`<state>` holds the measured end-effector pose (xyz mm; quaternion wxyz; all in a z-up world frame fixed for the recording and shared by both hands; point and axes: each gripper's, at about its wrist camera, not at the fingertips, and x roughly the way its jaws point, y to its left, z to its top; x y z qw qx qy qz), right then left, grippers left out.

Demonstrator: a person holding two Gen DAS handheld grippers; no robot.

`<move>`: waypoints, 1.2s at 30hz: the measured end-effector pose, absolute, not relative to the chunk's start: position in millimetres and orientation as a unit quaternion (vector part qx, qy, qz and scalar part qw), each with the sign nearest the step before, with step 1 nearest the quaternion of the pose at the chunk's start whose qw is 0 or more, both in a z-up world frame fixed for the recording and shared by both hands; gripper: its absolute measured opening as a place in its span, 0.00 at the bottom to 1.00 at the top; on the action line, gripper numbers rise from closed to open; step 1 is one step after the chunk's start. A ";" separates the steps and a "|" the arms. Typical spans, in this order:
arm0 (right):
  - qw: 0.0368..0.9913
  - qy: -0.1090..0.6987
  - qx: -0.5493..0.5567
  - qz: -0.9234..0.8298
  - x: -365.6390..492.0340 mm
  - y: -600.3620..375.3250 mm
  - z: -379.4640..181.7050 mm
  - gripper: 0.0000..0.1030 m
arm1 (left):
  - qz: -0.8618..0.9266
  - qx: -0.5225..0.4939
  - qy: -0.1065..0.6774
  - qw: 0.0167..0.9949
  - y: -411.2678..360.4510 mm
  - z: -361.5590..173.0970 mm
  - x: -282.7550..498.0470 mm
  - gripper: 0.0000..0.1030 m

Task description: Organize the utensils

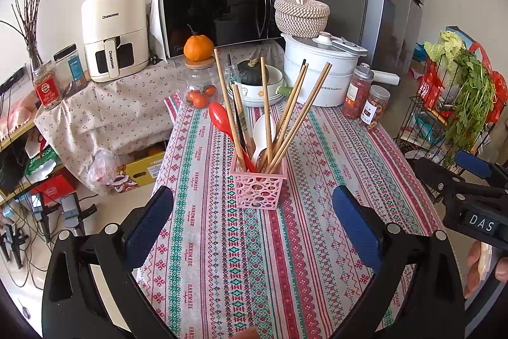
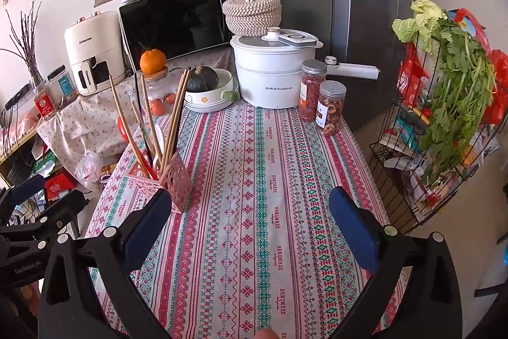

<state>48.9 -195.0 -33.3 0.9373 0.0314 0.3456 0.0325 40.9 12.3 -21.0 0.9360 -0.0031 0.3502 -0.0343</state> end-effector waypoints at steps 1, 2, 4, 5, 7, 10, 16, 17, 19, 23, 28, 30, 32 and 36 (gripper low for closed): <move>0.937 0.346 0.032 0.033 48.8 -195.0 -33.1 0.94 | -0.034 -0.003 0.350 0.936 12.3 -21.0 41.0 0.93; 0.937 0.346 0.032 0.033 48.9 -195.0 -33.1 0.94 | -0.034 -0.003 0.350 0.936 12.2 -21.2 41.0 0.93; 0.938 0.345 0.032 0.033 49.0 -194.9 -33.1 0.94 | -0.034 -0.003 0.351 0.936 12.1 -21.4 40.9 0.93; 0.938 0.345 0.032 0.032 49.0 -194.8 -33.1 0.94 | -0.033 -0.002 0.351 0.936 12.1 -21.4 40.7 0.93; 0.937 0.345 0.031 0.033 49.2 -194.9 -33.2 0.94 | -0.032 -0.001 0.351 0.936 13.4 -20.9 41.1 0.93; 0.937 0.347 0.033 0.033 48.6 -195.0 -33.9 0.94 | -0.029 0.002 0.350 0.936 15.7 -19.4 42.1 0.93; 0.936 0.348 0.033 0.033 48.4 -195.0 -34.9 0.94 | -0.029 0.000 0.352 0.935 14.9 -20.6 42.6 0.93; 0.936 0.348 0.033 0.034 48.5 -195.1 -35.8 0.94 | -0.028 0.000 0.352 0.936 14.8 -21.0 42.7 0.93; 0.936 0.349 0.033 0.034 48.1 -195.4 -36.7 0.94 | -0.026 0.001 0.352 0.936 14.4 -21.8 42.9 0.93; 0.935 0.350 0.032 0.035 48.2 -195.4 -37.8 0.94 | -0.025 0.002 0.352 0.936 15.2 -21.7 43.6 0.93; 0.935 0.351 0.034 0.034 49.0 -195.3 -38.9 0.94 | -0.014 0.005 0.343 0.939 15.3 -21.6 42.5 0.93; 0.934 0.354 0.034 0.035 50.1 -195.6 -40.5 0.94 | -0.019 0.005 0.340 0.940 15.5 -22.1 44.0 0.93; 0.933 0.357 0.034 0.035 50.9 -195.7 -42.8 0.94 | -0.026 -0.002 0.337 0.941 16.2 -27.3 46.5 0.93; 0.927 0.374 0.036 0.026 58.9 -199.1 -54.1 0.94 | -0.037 -0.026 0.358 0.933 19.7 -68.0 65.0 0.93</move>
